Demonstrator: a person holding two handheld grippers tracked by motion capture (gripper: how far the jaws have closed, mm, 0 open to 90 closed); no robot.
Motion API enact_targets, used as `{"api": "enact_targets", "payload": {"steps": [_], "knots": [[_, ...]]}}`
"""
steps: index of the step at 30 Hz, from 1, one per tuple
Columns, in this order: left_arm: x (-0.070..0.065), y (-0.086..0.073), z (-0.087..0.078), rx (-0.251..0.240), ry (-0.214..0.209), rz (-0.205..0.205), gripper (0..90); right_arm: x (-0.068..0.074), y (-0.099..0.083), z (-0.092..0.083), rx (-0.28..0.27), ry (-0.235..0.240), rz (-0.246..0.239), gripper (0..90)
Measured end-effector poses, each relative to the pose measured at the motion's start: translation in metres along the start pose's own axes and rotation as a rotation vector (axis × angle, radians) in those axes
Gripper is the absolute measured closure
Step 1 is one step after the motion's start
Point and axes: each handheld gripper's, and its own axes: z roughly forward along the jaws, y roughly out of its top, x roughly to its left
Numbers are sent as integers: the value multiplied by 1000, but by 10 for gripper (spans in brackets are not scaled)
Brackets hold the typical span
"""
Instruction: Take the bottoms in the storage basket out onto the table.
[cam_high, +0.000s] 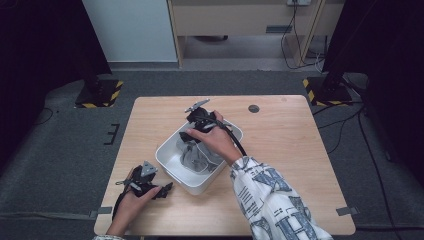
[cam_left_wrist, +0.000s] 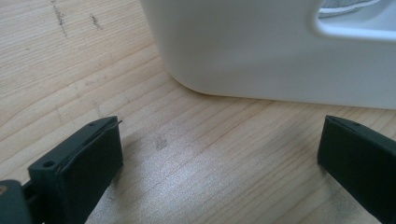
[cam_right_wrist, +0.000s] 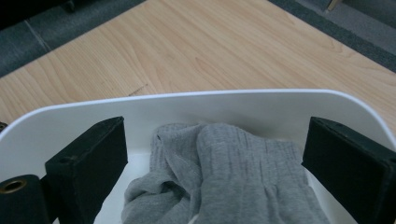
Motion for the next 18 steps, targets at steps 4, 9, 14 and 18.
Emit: {"api": "enact_targets", "payload": {"steps": [4, 9, 14, 18], "knots": [[0, 0, 0, 0, 1, -1, 0, 4, -5, 10, 19, -3, 2, 64], [0, 0, 0, -1, 2, -1, 0, 3, -14, 24, 48, -3, 8, 64], [0, 0, 0, 0, 1, -1, 0, 2, -22, 35, 78, -3, 2, 63], [0, 0, 0, -1, 1, 0, 0, 2, -26, 43, 92, -8, 13, 59]]}}
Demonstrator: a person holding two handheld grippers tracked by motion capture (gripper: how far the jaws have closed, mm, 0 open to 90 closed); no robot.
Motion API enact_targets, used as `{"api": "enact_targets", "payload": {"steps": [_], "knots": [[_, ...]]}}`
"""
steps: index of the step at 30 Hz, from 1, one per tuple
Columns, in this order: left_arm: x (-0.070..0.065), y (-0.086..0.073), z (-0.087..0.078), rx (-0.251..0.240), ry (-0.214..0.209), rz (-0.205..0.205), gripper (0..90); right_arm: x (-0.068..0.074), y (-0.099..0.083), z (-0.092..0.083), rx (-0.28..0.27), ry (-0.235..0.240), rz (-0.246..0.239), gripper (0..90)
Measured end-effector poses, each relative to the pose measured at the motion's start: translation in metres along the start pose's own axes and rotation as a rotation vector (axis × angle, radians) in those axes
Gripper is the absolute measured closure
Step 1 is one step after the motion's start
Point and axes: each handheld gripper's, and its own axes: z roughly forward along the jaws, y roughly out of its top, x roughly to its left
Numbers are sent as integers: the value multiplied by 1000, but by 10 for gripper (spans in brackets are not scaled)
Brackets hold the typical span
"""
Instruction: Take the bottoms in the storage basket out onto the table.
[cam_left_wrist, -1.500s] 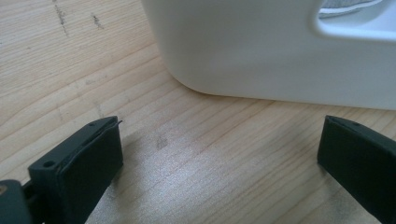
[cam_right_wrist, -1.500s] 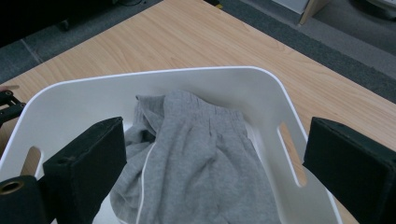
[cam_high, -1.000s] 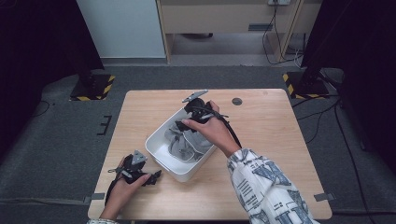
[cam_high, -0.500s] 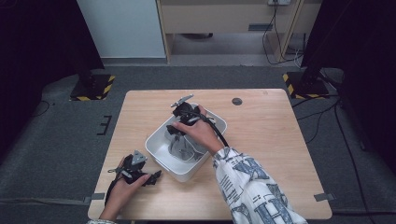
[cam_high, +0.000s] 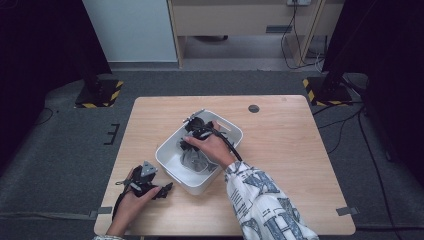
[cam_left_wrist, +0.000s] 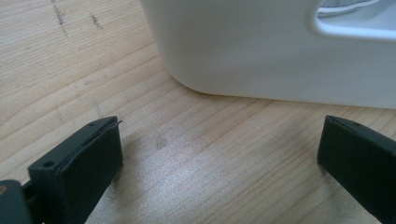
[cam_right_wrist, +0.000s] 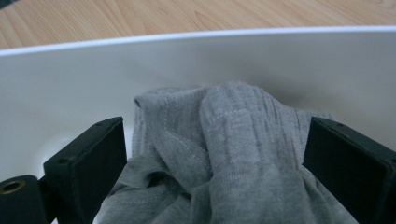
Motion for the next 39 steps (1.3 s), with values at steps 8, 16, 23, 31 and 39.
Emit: {"api": "enact_targets", "payload": {"steps": [8, 16, 23, 31, 39], "knots": [[0, 0, 0, 0, 1, 1, 0, 1, -8, 13, 19, 6, 14, 42], [0, 0, 0, 2, 1, 0, 0, 3, -11, 19, 17, 5, 6, 34], [0, 0, 0, 3, 2, 2, 0, 6, -13, 29, 44, -10, -22, 11], [0, 0, 0, 2, 4, 1, 0, 8, -16, 34, 51, -38, -33, 3], [0, 0, 0, 2, 3, 1, 0, 10, -23, 37, 8, -75, -54, 3]]}}
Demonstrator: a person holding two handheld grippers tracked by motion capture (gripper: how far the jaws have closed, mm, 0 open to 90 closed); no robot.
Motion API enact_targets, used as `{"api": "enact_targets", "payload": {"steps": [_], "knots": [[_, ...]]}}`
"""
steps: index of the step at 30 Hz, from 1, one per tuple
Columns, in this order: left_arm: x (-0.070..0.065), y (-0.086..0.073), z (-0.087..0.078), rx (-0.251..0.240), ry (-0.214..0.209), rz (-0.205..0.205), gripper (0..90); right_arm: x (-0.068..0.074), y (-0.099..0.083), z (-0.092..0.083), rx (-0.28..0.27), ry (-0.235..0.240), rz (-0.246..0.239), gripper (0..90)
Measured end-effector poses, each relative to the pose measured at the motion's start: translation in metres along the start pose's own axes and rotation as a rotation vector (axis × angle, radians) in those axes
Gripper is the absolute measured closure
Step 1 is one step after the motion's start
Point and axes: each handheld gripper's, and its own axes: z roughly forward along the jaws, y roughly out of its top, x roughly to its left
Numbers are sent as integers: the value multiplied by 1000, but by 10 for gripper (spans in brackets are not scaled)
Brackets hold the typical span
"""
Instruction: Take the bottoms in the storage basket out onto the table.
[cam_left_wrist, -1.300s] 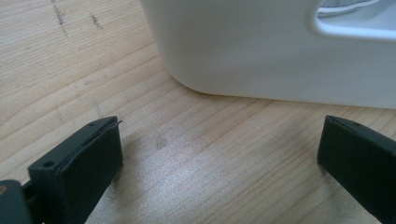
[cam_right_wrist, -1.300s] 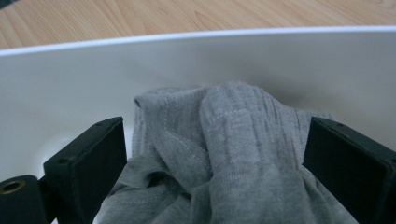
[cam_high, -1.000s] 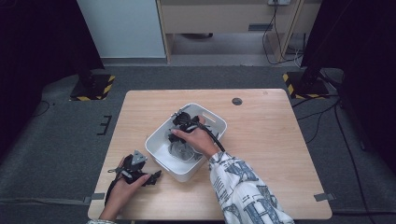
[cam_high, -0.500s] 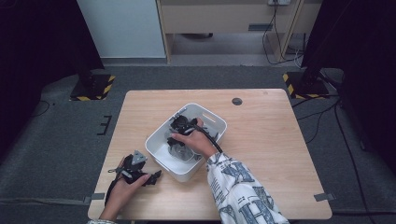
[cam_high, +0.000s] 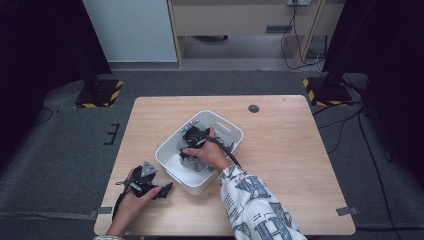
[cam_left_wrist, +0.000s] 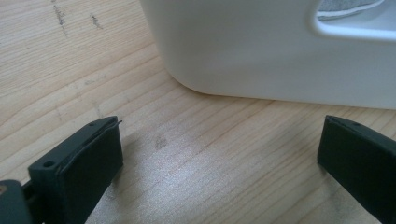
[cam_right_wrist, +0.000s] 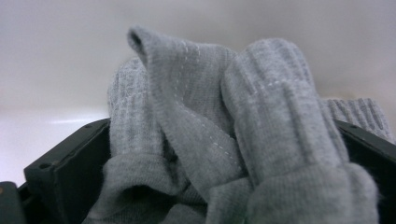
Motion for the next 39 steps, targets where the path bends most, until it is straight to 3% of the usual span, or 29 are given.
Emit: {"api": "enact_targets", "payload": {"steps": [13, 21, 24, 29, 33, 39], "knots": [[0, 0, 0, -3, 0, -2, 0, 2, -4, 2, -27, -18, 0, 4], [0, 0, 0, -2, 0, 0, 0, 2, -5, 2, -17, -35, 0, 35], [0, 0, 0, -1, 0, 0, 0, 3, -5, 2, -11, -49, -13, 97], [0, 0, 0, -2, -1, -2, 0, 0, -5, 0, 2, -76, -46, 297], [-1, 0, 0, -4, -2, -5, 0, -5, -6, -4, -4, -65, -60, 439], [-1, 0, 0, -2, -3, -4, 0, -15, -5, -10, -13, -35, -44, 560]]}}
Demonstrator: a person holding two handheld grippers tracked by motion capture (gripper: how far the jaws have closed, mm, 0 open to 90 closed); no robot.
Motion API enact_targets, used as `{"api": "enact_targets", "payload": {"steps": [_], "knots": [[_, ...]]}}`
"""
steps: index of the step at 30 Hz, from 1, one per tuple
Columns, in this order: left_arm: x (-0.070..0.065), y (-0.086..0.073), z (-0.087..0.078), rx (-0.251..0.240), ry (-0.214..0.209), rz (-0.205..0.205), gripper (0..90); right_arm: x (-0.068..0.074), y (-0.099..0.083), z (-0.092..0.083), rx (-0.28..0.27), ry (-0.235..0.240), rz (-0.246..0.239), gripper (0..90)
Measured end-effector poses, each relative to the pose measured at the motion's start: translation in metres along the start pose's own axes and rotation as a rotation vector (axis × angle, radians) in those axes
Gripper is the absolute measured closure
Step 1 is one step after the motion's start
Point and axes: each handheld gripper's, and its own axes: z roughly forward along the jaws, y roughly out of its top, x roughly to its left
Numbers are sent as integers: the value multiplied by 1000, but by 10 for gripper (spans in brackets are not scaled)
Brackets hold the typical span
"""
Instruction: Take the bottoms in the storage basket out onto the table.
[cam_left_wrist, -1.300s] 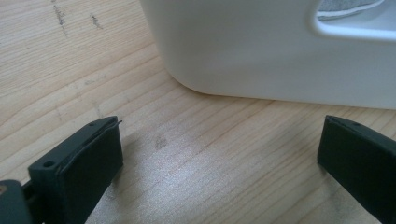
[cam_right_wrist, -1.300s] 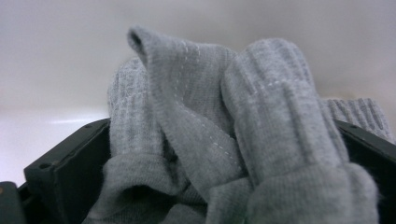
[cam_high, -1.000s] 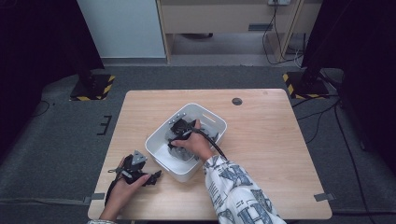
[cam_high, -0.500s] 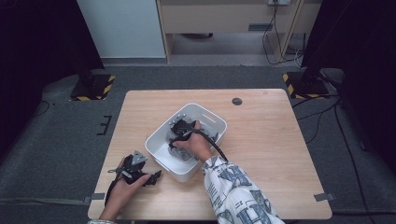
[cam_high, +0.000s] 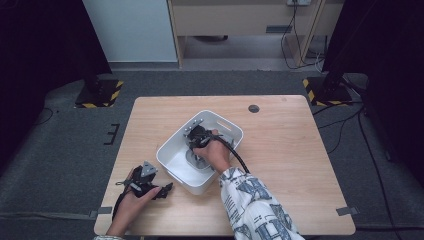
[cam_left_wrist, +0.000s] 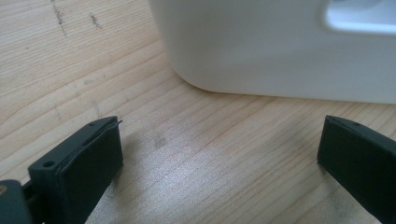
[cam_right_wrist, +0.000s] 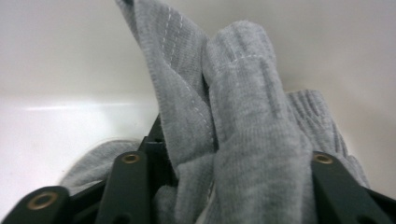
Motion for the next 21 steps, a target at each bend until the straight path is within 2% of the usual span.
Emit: {"api": "enact_targets", "payload": {"steps": [7, 17, 21], "knots": [[0, 0, 0, 2, 0, 3, 0, -15, 5, -15, -16, 37, 52, 602], [0, 0, 0, 4, -1, 5, 0, -30, 10, -38, -90, 76, 130, 613], [0, 0, 0, 4, -2, 6, 0, -33, 13, -46, -125, 85, 137, 614]]}}
